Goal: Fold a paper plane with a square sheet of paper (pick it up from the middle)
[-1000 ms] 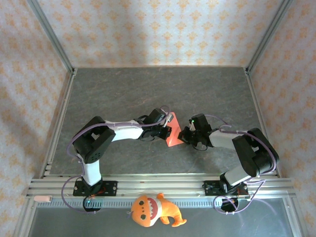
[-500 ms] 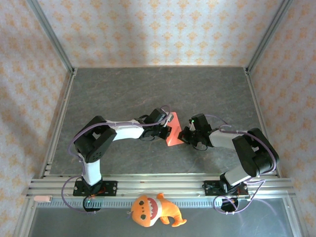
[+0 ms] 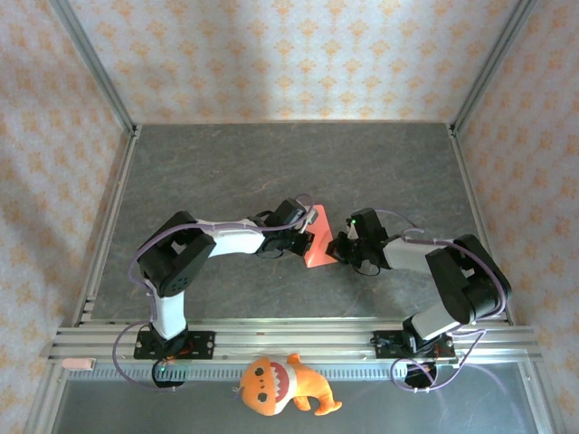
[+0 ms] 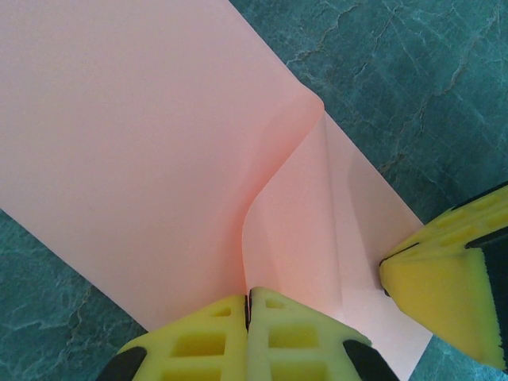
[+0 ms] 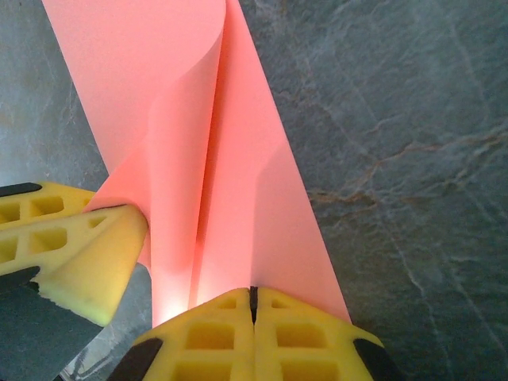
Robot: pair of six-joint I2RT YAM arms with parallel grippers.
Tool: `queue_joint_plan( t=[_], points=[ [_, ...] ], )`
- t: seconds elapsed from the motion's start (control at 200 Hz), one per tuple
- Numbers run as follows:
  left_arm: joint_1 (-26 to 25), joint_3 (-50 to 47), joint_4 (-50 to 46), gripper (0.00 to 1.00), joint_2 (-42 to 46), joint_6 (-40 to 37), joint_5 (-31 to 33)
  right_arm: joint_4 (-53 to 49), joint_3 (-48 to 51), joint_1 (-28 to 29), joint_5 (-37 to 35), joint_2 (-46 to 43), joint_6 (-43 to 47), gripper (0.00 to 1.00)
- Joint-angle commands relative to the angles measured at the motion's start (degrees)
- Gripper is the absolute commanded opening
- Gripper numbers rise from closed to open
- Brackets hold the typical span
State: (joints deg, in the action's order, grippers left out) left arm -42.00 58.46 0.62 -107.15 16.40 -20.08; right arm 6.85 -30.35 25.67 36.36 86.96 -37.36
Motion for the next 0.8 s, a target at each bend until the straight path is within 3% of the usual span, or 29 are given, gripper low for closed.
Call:
queue_joint_plan(
  t=[0.0, 0.796],
  points=[
    [0.2, 0.37, -1.22, 0.0, 1.36, 0.28, 1.68, -4.92, 0.61, -0.69, -1.97, 0.57, 1.05, 0.02],
    [0.35, 0.83, 0.43, 0.0, 0.45, -1.02, 1.93, -5.0, 0.9, -0.69, -0.8, 0.63, 1.5, 0.02]
  ],
)
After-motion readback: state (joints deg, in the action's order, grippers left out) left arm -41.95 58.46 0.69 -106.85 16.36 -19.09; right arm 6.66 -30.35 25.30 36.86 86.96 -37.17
